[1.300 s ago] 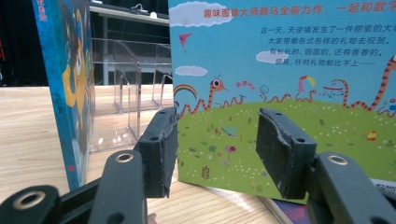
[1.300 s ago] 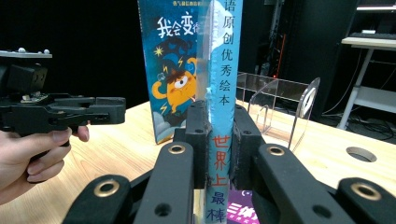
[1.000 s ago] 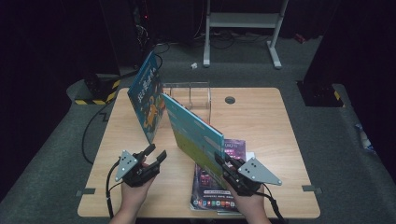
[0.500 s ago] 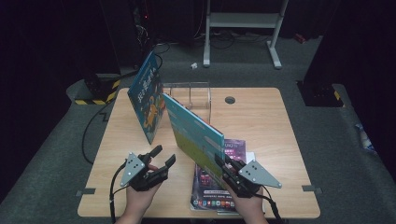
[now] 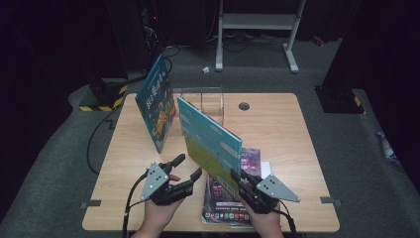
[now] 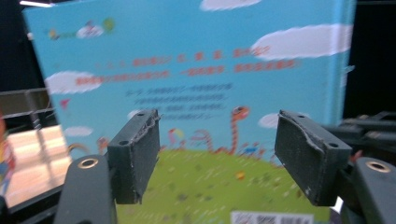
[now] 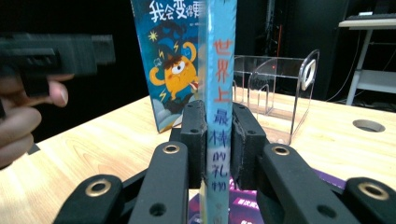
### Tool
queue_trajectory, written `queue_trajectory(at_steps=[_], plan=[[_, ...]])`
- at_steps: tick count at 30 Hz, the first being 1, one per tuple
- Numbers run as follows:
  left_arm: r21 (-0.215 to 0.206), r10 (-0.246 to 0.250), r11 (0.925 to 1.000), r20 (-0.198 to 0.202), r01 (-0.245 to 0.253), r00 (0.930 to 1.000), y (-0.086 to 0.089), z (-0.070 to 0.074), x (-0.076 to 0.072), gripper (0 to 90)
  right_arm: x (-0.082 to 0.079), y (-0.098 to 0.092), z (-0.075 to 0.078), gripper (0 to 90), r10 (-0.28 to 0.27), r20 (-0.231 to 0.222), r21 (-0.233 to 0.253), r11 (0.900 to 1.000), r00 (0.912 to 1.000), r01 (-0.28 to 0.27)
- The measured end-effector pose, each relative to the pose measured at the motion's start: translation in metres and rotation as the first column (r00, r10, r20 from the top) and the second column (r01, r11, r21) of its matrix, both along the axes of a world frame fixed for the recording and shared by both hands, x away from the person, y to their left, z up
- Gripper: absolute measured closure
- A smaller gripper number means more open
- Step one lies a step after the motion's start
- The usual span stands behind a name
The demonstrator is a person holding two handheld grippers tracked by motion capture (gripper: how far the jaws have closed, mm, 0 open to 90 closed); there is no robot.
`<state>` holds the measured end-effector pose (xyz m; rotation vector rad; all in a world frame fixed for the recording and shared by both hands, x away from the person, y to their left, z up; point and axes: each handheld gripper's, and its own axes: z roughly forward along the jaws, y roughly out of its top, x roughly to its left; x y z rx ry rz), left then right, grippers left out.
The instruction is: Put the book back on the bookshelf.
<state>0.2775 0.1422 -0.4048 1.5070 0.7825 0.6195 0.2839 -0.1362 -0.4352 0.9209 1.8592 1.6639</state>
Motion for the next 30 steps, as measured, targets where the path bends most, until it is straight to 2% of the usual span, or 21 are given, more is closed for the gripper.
queue_trajectory(at_steps=[5,7,9,11,18,21,26,30], plan=[[-0.004,-0.034,0.9994,0.015,0.034,0.9993,-0.020,0.008,-0.001,27.9,-0.003,-0.001,-0.003,75.4,0.007,-0.007,-0.013,1.000,1.0000,-0.007],[-0.002,-0.048,0.9989,0.020,0.048,0.9987,-0.028,0.011,-0.002,26.7,-0.003,-0.002,-0.005,74.8,-0.009,-0.011,-0.027,1.000,0.9999,0.009],[0.000,-0.063,0.9980,0.014,0.063,0.9979,-0.036,0.012,-0.002,26.1,-0.004,-0.003,-0.007,75.2,-0.037,0.002,-0.048,0.998,0.9993,0.037],[0.001,-0.072,0.9974,0.013,0.072,0.9973,-0.040,0.014,-0.001,26.0,-0.004,-0.004,-0.007,76.2,-0.041,0.004,-0.034,0.999,0.9992,0.041],[0.001,-0.082,0.9966,0.002,0.082,0.9966,-0.042,0.016,0.002,25.9,-0.011,0.008,-0.004,79.3,0.010,0.052,-0.037,0.999,0.9986,-0.008],[-0.002,-0.087,0.9962,0.006,0.087,0.9962,-0.041,0.016,0.000,25.4,-0.013,0.011,-0.004,80.0,0.018,0.052,-0.032,0.999,0.9985,-0.016],[-0.018,-0.104,0.9944,0.009,0.104,0.9945,-0.041,0.018,-0.003,24.6,-0.015,0.013,-0.005,80.1,0.005,0.059,-0.029,1.000,0.9982,-0.003],[-0.011,-0.106,0.9943,0.010,0.107,0.9943,-0.046,0.019,-0.004,23.2,-0.016,0.014,-0.006,80.0,-0.005,0.067,-0.020,1.000,0.9978,0.006]])
